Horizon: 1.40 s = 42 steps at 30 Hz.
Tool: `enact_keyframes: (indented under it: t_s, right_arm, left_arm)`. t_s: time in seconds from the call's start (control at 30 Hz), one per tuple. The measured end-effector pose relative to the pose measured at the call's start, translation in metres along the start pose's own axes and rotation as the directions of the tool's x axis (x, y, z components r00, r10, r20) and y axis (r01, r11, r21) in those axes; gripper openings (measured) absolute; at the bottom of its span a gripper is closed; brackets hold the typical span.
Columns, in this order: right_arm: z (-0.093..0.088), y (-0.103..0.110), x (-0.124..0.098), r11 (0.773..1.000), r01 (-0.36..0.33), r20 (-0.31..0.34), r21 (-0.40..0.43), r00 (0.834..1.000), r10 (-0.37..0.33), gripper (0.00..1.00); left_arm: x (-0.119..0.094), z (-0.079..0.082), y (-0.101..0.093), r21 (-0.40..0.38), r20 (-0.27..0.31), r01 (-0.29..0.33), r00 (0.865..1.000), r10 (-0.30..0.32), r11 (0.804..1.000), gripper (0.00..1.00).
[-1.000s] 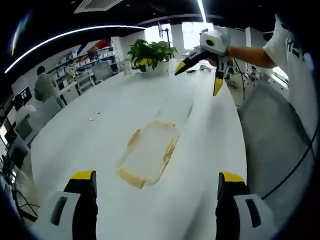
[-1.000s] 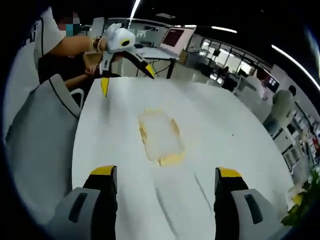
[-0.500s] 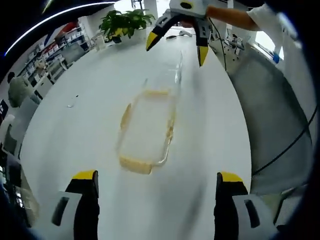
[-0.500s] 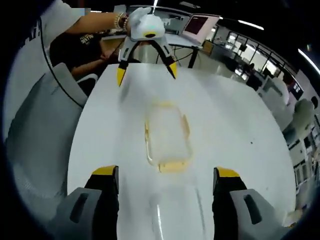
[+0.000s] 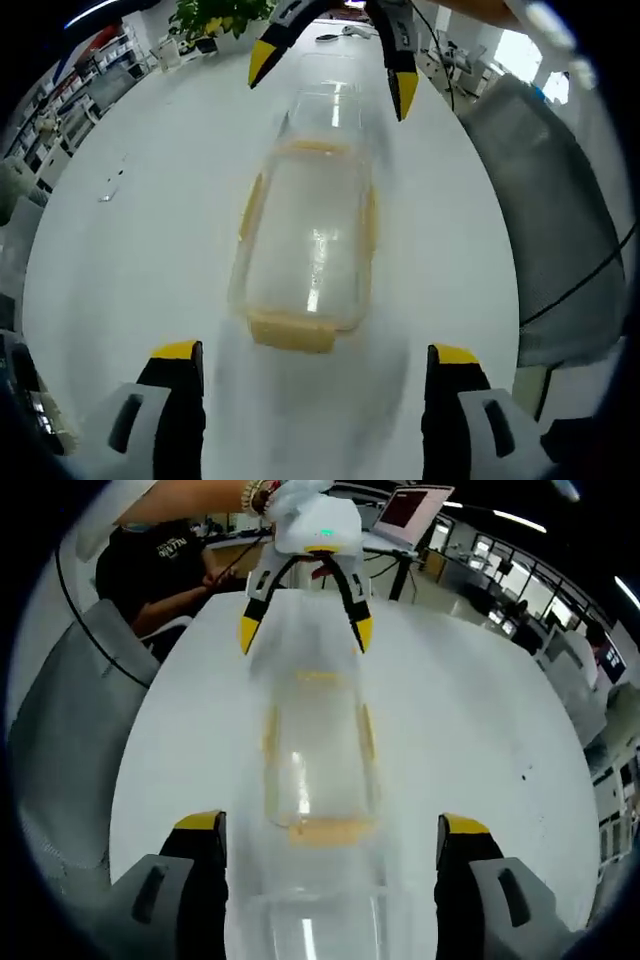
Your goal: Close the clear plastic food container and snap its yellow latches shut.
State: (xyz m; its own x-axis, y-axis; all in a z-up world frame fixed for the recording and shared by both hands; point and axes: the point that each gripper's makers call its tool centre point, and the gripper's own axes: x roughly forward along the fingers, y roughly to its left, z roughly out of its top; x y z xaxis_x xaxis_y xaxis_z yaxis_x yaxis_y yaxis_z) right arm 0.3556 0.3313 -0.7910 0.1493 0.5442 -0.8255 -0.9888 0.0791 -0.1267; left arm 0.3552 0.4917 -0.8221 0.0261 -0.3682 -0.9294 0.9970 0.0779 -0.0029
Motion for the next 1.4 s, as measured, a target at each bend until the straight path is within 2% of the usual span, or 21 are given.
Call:
enact_keyframes:
  t_s: [0.13, 0.2, 0.23, 0.27, 0.3, 0.37, 0.47, 0.57, 0.67, 0.8, 0.87, 0.9, 0.93, 0.97, 1.23, 1.4]
  right_arm:
    - [-0.008, -0.001, 0.010, 0.999, -0.030, -0.037, 0.028, 0.999, 0.031, 0.76]
    - [-0.015, -0.001, 0.015, 0.999, -0.045, -0.066, 0.031, 0.997, 0.047, 0.76]
    - [-0.018, 0.001, 0.017, 0.998, -0.057, -0.079, 0.037, 0.995, 0.060, 0.76]
    - [-0.022, 0.000, 0.020, 0.997, -0.063, -0.090, 0.046, 0.994, 0.067, 0.76]
    - [-0.024, 0.000, 0.022, 0.997, -0.064, -0.099, 0.047, 0.993, 0.068, 0.76]
    - [-0.025, -0.001, 0.024, 0.997, -0.069, -0.100, 0.036, 0.992, 0.072, 0.73]
    - [-0.026, 0.001, 0.028, 0.996, -0.085, -0.104, 0.036, 0.991, 0.088, 0.70]
    - [-0.027, 0.002, 0.032, 0.995, -0.096, -0.108, 0.034, 0.989, 0.099, 0.68]
    - [-0.027, 0.002, 0.035, 0.995, -0.098, -0.115, 0.032, 0.988, 0.101, 0.64]
    - [-0.028, 0.006, 0.038, 0.993, -0.115, -0.116, 0.042, 0.986, 0.119, 0.61]
    - [-0.031, 0.006, 0.041, 0.993, -0.112, -0.137, 0.026, 0.984, 0.115, 0.59]
    - [-0.034, 0.006, 0.043, 0.993, -0.113, -0.150, 0.019, 0.982, 0.115, 0.57]
    - [-0.032, 0.009, 0.042, 0.990, -0.132, -0.142, 0.049, 0.980, 0.138, 0.56]
    - [-0.027, 0.005, 0.042, 0.993, -0.115, -0.134, 0.029, 0.984, 0.118, 0.54]
    - [-0.034, 0.008, 0.045, 0.991, -0.131, -0.181, 0.007, 0.975, 0.130, 0.42]
    - [-0.035, 0.007, 0.044, 0.992, -0.127, -0.175, 0.023, 0.976, 0.129, 0.38]
  left_arm:
    - [0.009, -0.001, 0.006, 0.007, -0.010, 0.017, 1.000, -0.017, 1.000, 0.76]
    - [0.014, -0.004, 0.005, 0.028, -0.029, 0.051, 0.998, -0.050, 0.998, 0.69]
    - [0.017, -0.002, 0.003, 0.029, -0.017, 0.077, 0.997, -0.077, 0.997, 0.66]
    - [0.019, -0.003, 0.005, 0.015, -0.022, 0.079, 0.997, -0.078, 0.997, 0.66]
    - [0.021, -0.005, 0.009, -0.008, -0.044, 0.063, 0.997, -0.064, 0.998, 0.68]
    - [0.024, -0.003, 0.012, 0.026, -0.037, 0.059, 0.998, -0.058, 0.998, 0.67]
    - [0.025, -0.002, 0.013, 0.038, -0.037, 0.059, 0.998, -0.058, 0.998, 0.64]
    - [0.024, -0.001, 0.013, 0.013, -0.028, 0.064, 0.998, -0.064, 0.998, 0.63]
    - [0.025, -0.002, 0.015, 0.048, -0.039, 0.044, 0.998, -0.042, 0.998, 0.58]
    - [0.025, -0.002, 0.018, 0.048, -0.041, 0.017, 0.999, -0.015, 0.999, 0.52]
    - [0.026, -0.002, 0.020, 0.068, -0.049, 0.000, 0.999, 0.003, 0.998, 0.47]
    - [0.027, -0.002, 0.019, 0.072, -0.050, 0.000, 0.999, 0.004, 0.997, 0.47]
    - [0.026, -0.002, 0.020, 0.071, -0.051, 0.000, 0.999, 0.004, 0.997, 0.47]
    - [0.026, -0.002, 0.019, 0.072, -0.051, 0.000, 0.999, 0.003, 0.997, 0.46]
    - [0.027, 0.001, 0.014, 0.109, -0.045, 0.016, 0.999, -0.011, 0.994, 0.37]
    - [0.026, 0.001, 0.013, 0.121, -0.040, 0.020, 0.999, -0.015, 0.992, 0.35]
